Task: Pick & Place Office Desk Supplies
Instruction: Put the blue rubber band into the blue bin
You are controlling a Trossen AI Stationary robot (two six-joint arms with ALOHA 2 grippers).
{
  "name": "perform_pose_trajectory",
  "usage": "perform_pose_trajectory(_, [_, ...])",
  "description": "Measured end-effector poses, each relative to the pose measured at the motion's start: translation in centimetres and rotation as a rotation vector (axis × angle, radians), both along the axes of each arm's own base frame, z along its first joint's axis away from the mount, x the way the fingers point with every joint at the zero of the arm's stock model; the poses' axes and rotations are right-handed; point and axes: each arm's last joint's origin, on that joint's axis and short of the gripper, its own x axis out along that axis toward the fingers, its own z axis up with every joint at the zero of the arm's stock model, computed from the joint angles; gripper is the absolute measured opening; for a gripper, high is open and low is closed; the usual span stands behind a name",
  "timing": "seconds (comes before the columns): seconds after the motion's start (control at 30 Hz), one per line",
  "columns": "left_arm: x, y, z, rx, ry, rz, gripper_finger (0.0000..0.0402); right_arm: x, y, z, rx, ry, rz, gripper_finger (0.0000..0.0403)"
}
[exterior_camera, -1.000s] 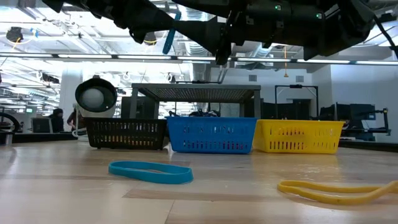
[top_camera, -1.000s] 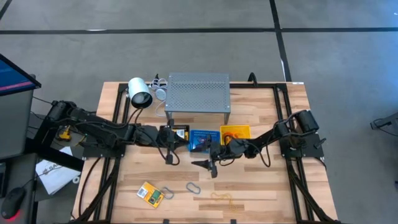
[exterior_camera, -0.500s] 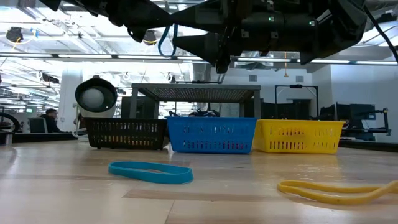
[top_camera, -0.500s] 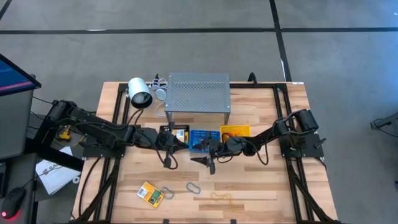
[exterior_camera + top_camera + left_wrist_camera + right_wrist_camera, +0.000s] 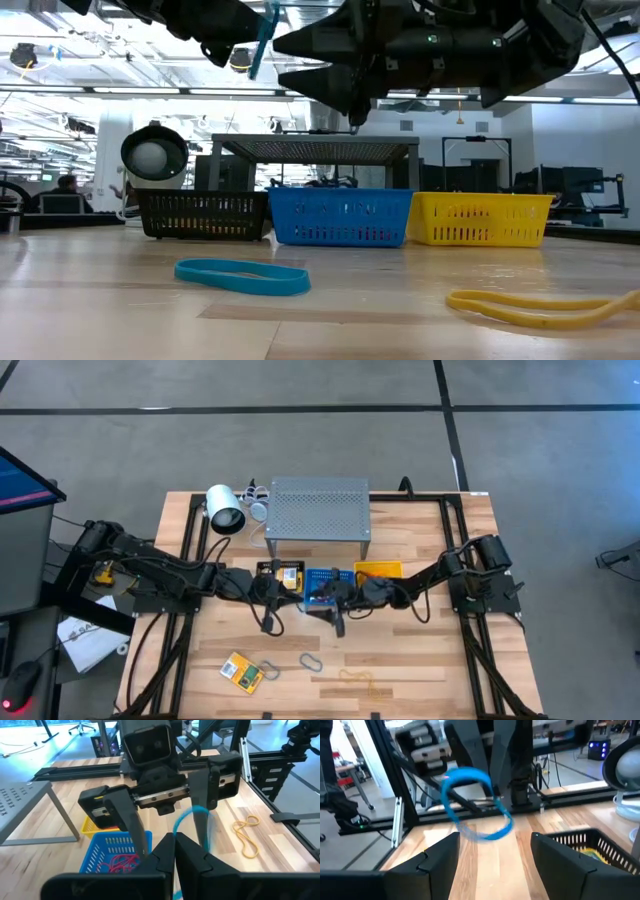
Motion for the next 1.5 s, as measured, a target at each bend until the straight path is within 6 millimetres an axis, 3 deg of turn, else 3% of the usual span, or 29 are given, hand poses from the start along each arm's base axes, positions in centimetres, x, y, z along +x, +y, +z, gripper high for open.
perform_pose_trajectory(0.8, [0.1,0.3,0.2,0.034,-0.023,0.093,0.0001,0.1,0.9,1.8,0.030,-0.152,0.106,0.0230])
perform_pose_trajectory(0.97, [0.1,0.3,0.2,0.033,-0.023,0.092,0.0001,0.5,0.9,2.2,0.030,-0.157,0.126,0.0186])
perform_pose_trajectory(1.4, [0.1,0.3,0.2,0.031,-0.028,0.091,0.0003,0.9,1.0,2.2,0.024,-0.116,0.121,0.0015])
perform_pose_trajectory(1.5, [0.2,0.3,0.5,0.021,-0.055,0.089,0.0008,0.9,1.0,2.2,0.024,-0.117,0.121,0.0008])
